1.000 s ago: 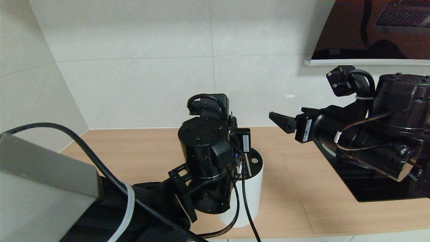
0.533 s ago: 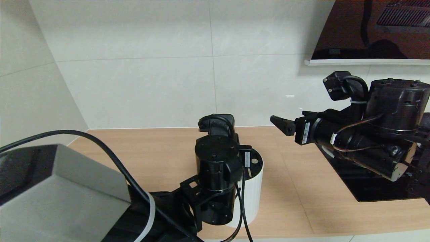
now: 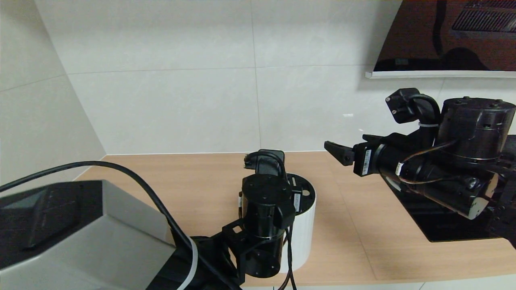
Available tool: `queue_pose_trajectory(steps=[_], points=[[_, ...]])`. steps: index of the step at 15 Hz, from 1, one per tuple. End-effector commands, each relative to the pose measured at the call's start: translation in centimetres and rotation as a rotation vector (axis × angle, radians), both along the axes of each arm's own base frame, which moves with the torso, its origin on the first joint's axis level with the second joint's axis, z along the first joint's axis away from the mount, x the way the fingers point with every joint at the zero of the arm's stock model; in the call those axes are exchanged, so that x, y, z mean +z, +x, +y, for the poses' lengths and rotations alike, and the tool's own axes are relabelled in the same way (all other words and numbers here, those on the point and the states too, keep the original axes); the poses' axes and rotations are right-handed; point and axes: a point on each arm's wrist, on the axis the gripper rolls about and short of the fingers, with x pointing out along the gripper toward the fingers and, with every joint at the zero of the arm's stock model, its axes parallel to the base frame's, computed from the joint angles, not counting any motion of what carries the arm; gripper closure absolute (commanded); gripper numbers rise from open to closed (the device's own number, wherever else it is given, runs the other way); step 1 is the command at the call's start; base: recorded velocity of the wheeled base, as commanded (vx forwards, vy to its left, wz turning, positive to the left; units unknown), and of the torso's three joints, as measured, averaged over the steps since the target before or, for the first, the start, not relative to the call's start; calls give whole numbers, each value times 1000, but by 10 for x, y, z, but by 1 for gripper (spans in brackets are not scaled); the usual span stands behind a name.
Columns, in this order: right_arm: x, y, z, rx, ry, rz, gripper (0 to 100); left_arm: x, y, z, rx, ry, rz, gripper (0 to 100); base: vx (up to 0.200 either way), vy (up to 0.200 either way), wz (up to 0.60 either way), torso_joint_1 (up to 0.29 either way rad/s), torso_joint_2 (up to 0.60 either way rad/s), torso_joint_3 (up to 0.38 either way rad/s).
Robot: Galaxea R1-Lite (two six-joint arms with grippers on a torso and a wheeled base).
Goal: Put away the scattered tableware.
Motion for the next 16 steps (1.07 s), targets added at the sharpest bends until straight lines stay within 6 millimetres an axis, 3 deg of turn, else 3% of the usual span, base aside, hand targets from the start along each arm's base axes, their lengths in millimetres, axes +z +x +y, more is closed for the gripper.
queue_pose_trajectory(steps=[1, 6, 7, 16], points=[[-1, 0, 1, 1, -2, 4, 0, -3, 0, 0, 1, 7, 5, 100, 0, 0, 0, 0, 0, 0], [-1, 0, 1, 1, -2, 4, 0, -6, 0, 1, -1, 15, 12, 100, 0, 0, 0, 0, 0, 0], [-1, 0, 1, 1, -2, 4, 0, -6, 0, 0, -2, 15, 12, 0, 0, 0, 0, 0, 0, 0], [-2, 0, 1, 1, -4, 6, 0, 2, -3, 5, -1, 3, 2, 0, 0, 0, 0, 0, 0, 0]])
